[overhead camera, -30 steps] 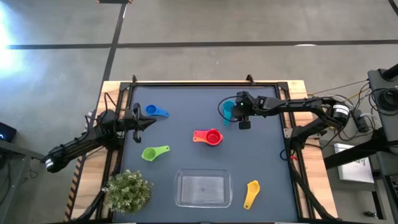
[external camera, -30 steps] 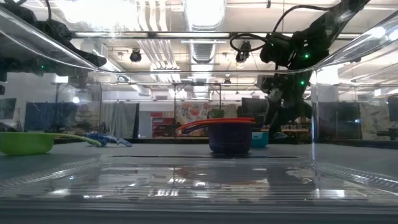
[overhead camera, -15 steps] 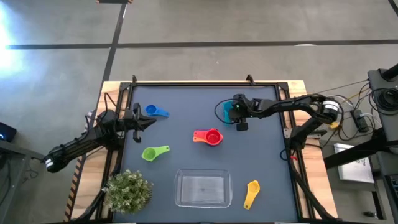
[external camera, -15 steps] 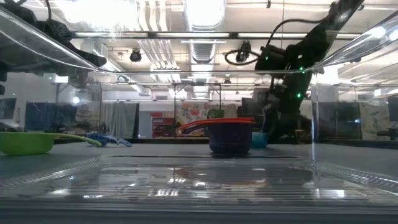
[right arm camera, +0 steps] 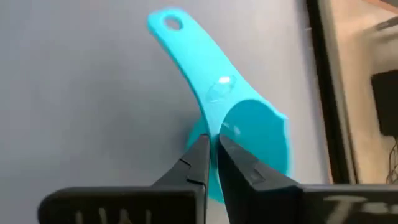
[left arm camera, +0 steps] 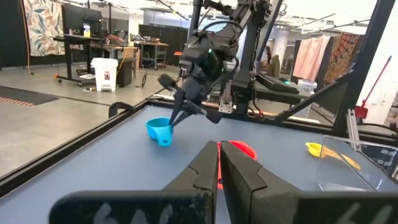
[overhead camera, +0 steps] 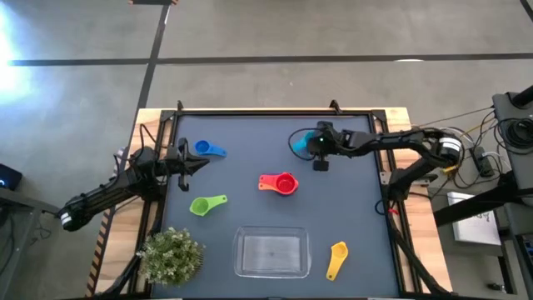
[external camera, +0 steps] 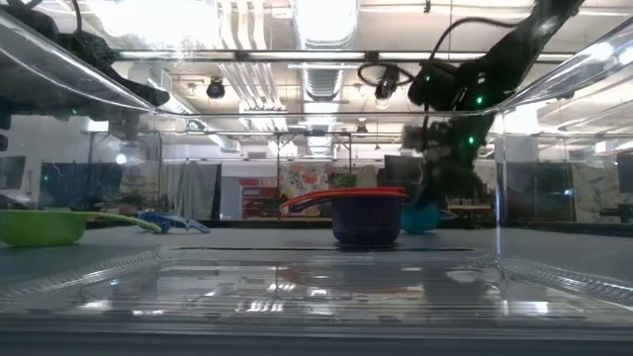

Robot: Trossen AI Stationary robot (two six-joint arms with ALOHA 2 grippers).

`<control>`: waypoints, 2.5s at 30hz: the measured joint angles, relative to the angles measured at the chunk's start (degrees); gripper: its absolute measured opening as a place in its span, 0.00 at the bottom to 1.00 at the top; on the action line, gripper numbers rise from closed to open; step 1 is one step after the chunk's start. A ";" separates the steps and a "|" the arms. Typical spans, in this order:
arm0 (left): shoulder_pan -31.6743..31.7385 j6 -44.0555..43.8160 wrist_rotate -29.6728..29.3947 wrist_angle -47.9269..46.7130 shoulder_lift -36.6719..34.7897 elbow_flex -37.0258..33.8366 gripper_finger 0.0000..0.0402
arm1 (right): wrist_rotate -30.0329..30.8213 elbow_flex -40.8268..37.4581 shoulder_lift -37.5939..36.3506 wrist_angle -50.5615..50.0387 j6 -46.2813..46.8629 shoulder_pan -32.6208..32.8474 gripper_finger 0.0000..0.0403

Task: Nest measuring cups in basket
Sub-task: Stack the light blue measuring cup on top of the red measuring cup, then stack the green measuring cup on top of the light blue measuring cup

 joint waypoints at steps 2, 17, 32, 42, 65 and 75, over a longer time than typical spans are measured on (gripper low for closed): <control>-0.02 0.00 -0.02 0.00 0.00 0.00 0.00 | -0.16 0.00 -2.34 0.00 3.10 0.16 0.03; 0.01 0.00 -0.02 0.02 0.00 0.00 0.00 | -6.97 0.00 -16.86 2.57 27.86 14.04 0.02; -0.02 0.00 0.01 0.02 0.00 0.00 0.00 | 16.71 14.42 0.28 -6.75 38.91 31.59 0.02; -0.02 0.00 0.01 -0.01 0.00 0.00 0.00 | 24.26 32.96 16.06 -24.38 48.46 36.43 0.02; -0.01 0.00 0.00 0.02 0.00 0.00 0.00 | 24.01 40.57 22.48 -35.87 61.23 38.38 0.04; -0.02 0.00 -0.02 0.01 0.00 0.00 0.00 | 24.09 40.54 22.38 -35.76 58.13 38.38 0.23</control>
